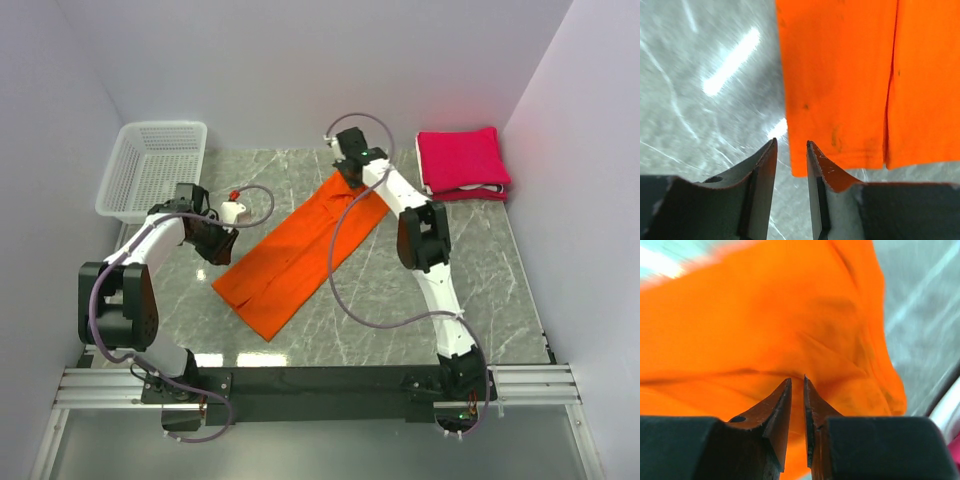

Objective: Fold and stack the t-shirts
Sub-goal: Fold the tshirt

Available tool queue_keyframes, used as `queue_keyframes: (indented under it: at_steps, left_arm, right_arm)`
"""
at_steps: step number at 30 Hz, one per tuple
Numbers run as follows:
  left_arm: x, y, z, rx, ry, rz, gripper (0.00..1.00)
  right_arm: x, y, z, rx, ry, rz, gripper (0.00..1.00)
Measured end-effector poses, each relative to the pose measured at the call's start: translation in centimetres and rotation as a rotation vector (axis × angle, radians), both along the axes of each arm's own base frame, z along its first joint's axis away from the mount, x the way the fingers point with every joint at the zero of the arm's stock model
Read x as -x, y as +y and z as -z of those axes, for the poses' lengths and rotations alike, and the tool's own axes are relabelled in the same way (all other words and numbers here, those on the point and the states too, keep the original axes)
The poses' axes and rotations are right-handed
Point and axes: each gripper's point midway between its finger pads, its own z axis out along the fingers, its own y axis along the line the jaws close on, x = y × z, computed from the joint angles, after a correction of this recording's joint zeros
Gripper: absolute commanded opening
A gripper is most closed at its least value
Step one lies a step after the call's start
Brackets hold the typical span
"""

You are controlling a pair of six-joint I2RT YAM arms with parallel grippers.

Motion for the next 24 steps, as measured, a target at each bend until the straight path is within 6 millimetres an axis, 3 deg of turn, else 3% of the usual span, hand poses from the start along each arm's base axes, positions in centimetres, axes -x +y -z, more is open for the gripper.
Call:
queue_keyframes:
  at_steps: [4,9,13,14,17,20,21,24]
  left_arm:
    - [-1.6,-0.4,-0.8,0.011,-0.048,-0.006,0.37]
    - [-3.2,-1.4,-1.2,0.029,-0.091,0.002,0.38]
    - [-3.8,-2.2,-1.4,0.040,-0.116,0.019,0.40]
    - [-3.9,-2.6,-1.4,0.041,-0.126,0.030,0.41]
    - [-4.0,-4.2,-1.3,0.039,-0.139,0.082,0.58]
    - [-3.7,-6.3,-0.2,0.041,-0.107,0.144,0.55]
    - [-3.6,-6.9,0.3,0.041,-0.100,0.161,0.46]
    - [-3.9,-8.3,1.1,0.042,-0.108,0.199,0.36]
  right_arm:
    - [-0.6,3.1,-1.4,0.017,-0.087,-0.044,0.25]
    - [1.5,0.6,-2.4,0.042,-0.067,0.000,0.28]
    - [2.9,-0.8,-5.5,-0.030,-0.060,0.056,0.29]
    - [3.2,-0.9,-6.4,-0.061,-0.063,0.074,0.22]
    - [4.2,-0.4,-7.6,-0.150,-0.033,0.113,0.12]
    - [5.5,0.5,-6.0,-0.212,0.052,0.142,0.01]
    - [6.0,0.7,-5.0,-0.228,0.088,0.157,0.00]
    - [7.9,0.7,-1.4,-0.252,0.199,0.211,0.00]
